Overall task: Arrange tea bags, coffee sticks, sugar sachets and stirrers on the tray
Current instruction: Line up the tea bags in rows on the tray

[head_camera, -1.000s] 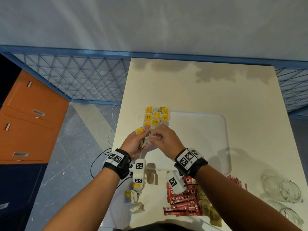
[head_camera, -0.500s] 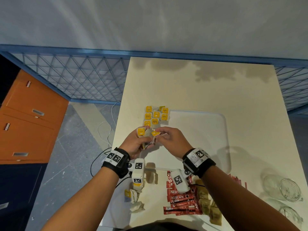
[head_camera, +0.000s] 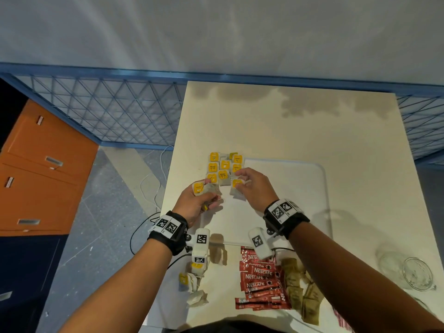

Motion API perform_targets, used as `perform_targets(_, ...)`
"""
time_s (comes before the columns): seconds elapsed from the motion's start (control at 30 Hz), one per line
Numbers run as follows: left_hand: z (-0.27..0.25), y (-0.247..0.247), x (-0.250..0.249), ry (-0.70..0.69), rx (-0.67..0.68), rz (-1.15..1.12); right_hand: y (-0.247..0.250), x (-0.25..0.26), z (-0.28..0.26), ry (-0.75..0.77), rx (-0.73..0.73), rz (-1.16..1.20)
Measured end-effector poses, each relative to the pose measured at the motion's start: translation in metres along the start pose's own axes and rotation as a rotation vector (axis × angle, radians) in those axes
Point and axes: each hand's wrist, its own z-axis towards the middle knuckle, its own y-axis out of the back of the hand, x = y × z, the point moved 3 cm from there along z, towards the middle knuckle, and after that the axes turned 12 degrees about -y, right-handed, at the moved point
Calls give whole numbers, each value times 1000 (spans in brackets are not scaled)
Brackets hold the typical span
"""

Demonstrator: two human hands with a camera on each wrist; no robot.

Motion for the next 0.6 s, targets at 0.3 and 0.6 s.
perform_targets(0.3,-2,1,-1,71,-5,74,-12,-8,40,-6,-27,-205)
perform_targets(0.6,1,-6,-4,63,-35,140,-15,-6,51,50,-63,-371)
